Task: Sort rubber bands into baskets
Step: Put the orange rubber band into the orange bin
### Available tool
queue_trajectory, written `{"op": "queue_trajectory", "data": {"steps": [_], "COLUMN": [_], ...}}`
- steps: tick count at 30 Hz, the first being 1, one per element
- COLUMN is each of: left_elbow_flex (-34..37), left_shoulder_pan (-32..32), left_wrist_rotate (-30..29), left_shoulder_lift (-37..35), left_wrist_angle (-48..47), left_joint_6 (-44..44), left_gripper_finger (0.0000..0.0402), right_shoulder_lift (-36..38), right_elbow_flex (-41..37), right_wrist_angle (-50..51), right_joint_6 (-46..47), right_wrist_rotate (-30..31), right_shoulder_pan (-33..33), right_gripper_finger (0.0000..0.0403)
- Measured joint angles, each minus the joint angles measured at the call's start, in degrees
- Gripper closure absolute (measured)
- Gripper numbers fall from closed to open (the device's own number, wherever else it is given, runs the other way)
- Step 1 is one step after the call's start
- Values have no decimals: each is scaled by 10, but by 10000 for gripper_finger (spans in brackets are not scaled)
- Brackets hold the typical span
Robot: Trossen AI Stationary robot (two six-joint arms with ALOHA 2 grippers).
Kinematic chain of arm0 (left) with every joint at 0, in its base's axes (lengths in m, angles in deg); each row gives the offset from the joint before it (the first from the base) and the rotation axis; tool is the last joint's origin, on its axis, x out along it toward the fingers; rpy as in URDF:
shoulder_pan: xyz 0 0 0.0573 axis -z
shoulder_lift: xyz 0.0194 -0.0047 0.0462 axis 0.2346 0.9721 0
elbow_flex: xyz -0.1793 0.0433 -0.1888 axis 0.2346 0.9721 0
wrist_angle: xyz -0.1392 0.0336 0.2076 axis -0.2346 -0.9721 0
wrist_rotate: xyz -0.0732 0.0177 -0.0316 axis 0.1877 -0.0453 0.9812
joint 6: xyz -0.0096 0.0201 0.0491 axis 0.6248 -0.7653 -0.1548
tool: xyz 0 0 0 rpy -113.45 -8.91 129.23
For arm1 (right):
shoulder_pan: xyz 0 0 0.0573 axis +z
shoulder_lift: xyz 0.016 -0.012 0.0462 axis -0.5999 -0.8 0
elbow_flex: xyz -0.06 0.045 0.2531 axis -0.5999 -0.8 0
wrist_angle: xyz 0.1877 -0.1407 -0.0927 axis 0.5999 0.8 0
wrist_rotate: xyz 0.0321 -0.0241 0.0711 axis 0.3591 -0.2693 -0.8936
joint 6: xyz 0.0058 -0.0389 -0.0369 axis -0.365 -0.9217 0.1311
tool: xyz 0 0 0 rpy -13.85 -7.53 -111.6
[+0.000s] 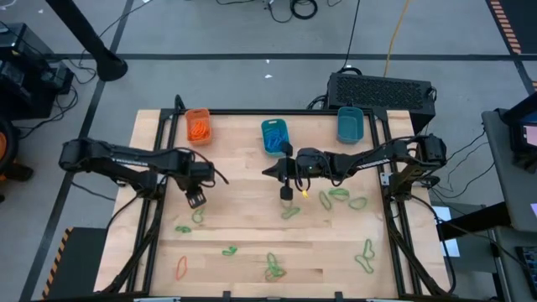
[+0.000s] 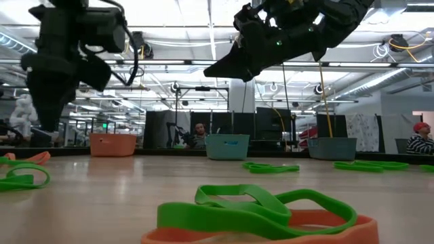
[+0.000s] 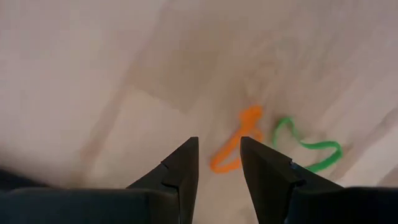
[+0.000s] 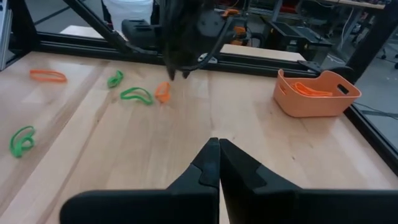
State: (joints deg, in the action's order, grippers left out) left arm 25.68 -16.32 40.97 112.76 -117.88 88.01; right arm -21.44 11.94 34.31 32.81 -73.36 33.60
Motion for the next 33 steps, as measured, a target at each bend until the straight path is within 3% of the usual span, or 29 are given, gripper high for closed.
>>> {"op": "queue_trajectory", "data": {"steps": [5, 17, 28, 33], "left_elbow_flex": [31, 35, 33, 33], "left_shoulder_pan": [23, 75, 93, 93], "left_wrist_rotate": [19, 20, 17, 14], "left_shoulder_lift": [5, 73, 137, 137], "left_wrist_angle": [73, 113, 134, 134], "left_joint_6": [17, 59, 44, 39], "left_gripper_finger": [276, 276, 277, 309], "right_shoulder_lift": [0, 0, 0, 0], "right_elbow_flex": [0, 1, 1, 1], "right_wrist_angle": [2, 9, 10, 10], "right_joint_6": [0, 0, -2, -2], "right_wrist_rotate": [0, 0, 0, 0], "right_shoulder_pan": [0, 0, 0, 0], "right_gripper_finger": [403, 403, 403, 403]}}
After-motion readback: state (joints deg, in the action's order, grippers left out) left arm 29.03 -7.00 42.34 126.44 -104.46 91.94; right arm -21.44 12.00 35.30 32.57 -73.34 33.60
